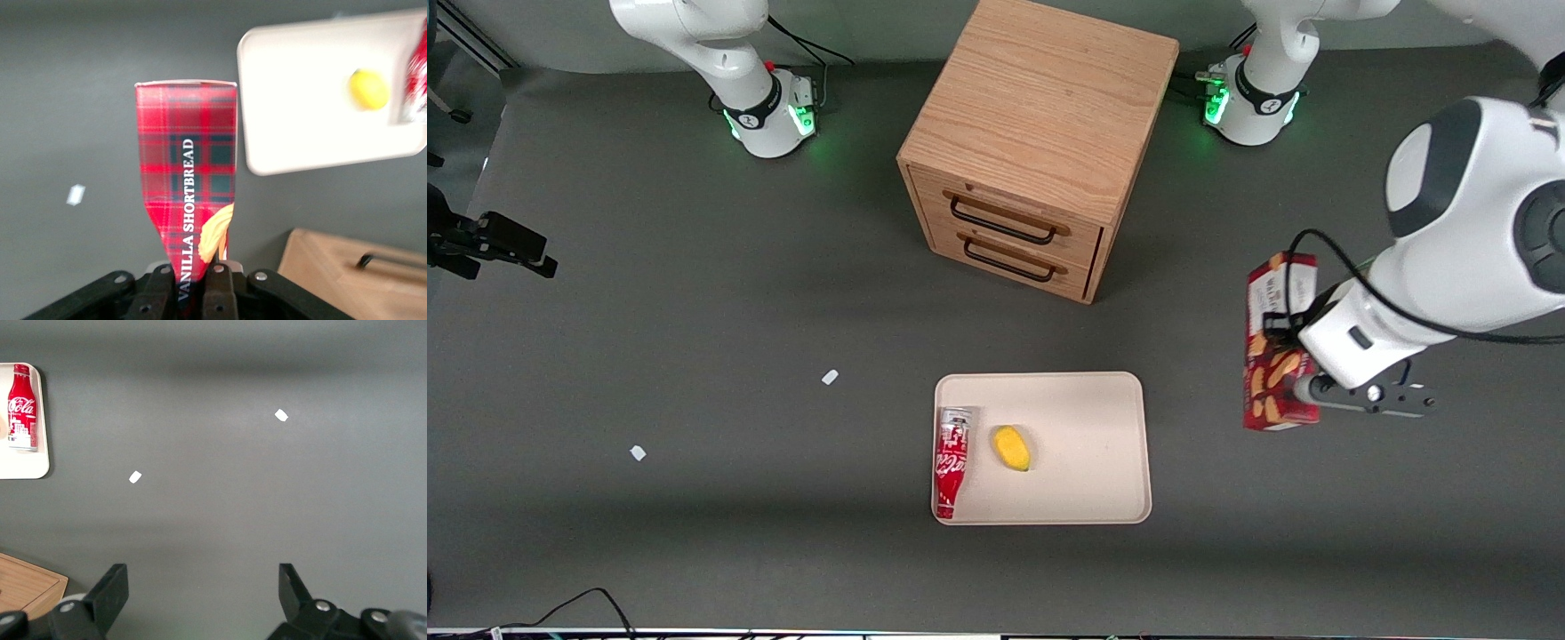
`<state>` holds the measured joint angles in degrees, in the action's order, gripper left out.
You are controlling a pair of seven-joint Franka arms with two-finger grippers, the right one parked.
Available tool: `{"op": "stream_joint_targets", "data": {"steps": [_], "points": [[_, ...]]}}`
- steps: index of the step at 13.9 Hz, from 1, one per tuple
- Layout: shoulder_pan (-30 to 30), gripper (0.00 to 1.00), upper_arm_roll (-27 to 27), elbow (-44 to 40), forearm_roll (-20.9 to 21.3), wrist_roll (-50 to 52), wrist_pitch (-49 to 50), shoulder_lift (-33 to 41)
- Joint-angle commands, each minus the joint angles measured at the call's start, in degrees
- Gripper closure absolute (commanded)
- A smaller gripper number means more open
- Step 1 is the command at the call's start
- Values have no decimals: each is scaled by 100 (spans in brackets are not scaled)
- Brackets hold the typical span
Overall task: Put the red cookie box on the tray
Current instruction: 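Lift the cookie box and carry it over the cream tray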
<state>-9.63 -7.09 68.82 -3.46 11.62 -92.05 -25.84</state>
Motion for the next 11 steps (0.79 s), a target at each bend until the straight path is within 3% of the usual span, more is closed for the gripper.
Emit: {"op": "stream_joint_targets", "data": {"steps": [1,4,6,11], "points": [[-214,100,-64,-624,-85,665,-530,-754],[-582,100,-82,-633,124,1139,-1093,-1368],[-837,100,-100,-580,755,1648,-1497,-1807],[-979,100,-56,-168,829,1783,-2684,-2310]]}}
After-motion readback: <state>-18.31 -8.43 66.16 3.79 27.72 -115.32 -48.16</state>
